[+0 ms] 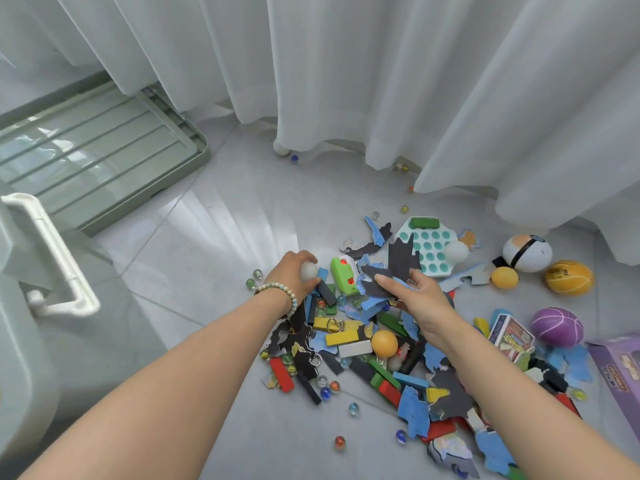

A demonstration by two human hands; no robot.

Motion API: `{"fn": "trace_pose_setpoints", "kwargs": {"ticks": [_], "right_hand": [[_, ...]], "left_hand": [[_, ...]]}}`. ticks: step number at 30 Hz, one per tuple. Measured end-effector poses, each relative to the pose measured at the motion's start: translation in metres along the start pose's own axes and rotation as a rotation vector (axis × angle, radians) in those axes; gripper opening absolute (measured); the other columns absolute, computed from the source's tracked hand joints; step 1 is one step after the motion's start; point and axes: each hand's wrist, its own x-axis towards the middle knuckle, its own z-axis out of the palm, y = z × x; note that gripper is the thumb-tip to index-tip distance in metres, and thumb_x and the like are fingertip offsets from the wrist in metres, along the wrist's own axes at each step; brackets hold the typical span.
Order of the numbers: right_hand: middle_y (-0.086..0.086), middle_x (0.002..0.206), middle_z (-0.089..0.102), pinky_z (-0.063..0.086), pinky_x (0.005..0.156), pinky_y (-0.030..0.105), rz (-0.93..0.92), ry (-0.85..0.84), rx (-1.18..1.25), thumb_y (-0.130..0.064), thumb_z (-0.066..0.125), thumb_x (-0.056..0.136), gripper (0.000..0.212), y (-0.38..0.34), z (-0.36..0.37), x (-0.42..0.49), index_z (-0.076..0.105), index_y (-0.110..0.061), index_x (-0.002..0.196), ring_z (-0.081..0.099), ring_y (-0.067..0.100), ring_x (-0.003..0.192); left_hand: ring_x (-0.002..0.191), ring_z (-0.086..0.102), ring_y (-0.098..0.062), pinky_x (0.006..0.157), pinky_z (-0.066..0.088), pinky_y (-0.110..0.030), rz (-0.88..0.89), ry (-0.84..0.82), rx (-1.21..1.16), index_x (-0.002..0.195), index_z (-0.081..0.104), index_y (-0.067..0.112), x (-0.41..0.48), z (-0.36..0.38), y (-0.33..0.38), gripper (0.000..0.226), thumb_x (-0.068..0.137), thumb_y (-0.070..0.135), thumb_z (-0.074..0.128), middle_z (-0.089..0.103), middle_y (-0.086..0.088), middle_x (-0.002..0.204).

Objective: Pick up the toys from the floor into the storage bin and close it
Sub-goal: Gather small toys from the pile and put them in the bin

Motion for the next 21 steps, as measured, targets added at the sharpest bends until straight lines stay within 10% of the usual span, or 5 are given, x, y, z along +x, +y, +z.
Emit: {"fn": "trace_pose_setpoints", "kwargs": {"ticks": [4,7,11,18,21], "right_hand": [[0.002,0.11,0.069,0.052,0.08,0.028,0.024,0.017,0.049,-0.023,0.074,0.078,0.039,0.01,-0.01,0.003,0.06,-0.016,0.115,0.066,0.018,0.097],[0.003,0.117,0.066,0.05,0.072,0.024,0.063,0.06,0.101,-0.031,0.077,0.075,0.06,0.013,-0.018,0.007,0.055,-0.011,0.126,0.064,0.017,0.098],[0.005,0.102,0.069,0.048,0.057,0.016,0.106,0.036,0.156,-0.021,0.067,0.085,0.036,0.01,-0.018,0.008,0.061,-0.006,0.117,0.063,0.011,0.081],[0.001,0.096,0.069,0.051,0.067,0.024,0.077,0.077,0.196,-0.022,0.067,0.085,0.025,0.005,-0.03,0.006,0.062,-0.011,0.107,0.063,0.013,0.084],[0.003,0.101,0.067,0.051,0.076,0.03,0.07,0.101,0.219,-0.021,0.068,0.084,0.014,0.003,-0.043,0.004,0.062,-0.016,0.095,0.061,0.018,0.092]], "left_hand": [[0.068,0.057,-0.023,0.07,0.055,-0.038,-0.133,0.093,-0.26,0.103,0.034,0.017,0.004,-0.003,0.001,0.032,0.088,0.026,0.061,0.053,-0.008,0.092],[0.069,0.06,-0.02,0.074,0.057,-0.038,-0.24,0.038,-0.569,0.114,0.036,0.012,0.008,-0.008,0.009,0.034,0.09,0.024,0.058,0.053,-0.014,0.105],[0.072,0.059,-0.016,0.052,0.057,-0.023,-0.349,-0.199,-0.727,0.127,0.049,-0.001,0.008,-0.003,0.03,0.041,0.092,0.02,0.057,0.055,-0.017,0.107],[0.058,0.059,-0.005,0.055,0.054,-0.018,0.044,-0.387,-0.294,0.098,0.064,0.015,-0.03,0.011,0.057,0.026,0.081,0.035,0.069,0.058,0.011,0.082],[0.092,0.061,-0.014,0.08,0.051,-0.027,0.194,-0.483,0.013,0.104,0.067,0.021,-0.038,0.027,0.065,0.037,0.075,0.044,0.073,0.062,0.006,0.108]]}}
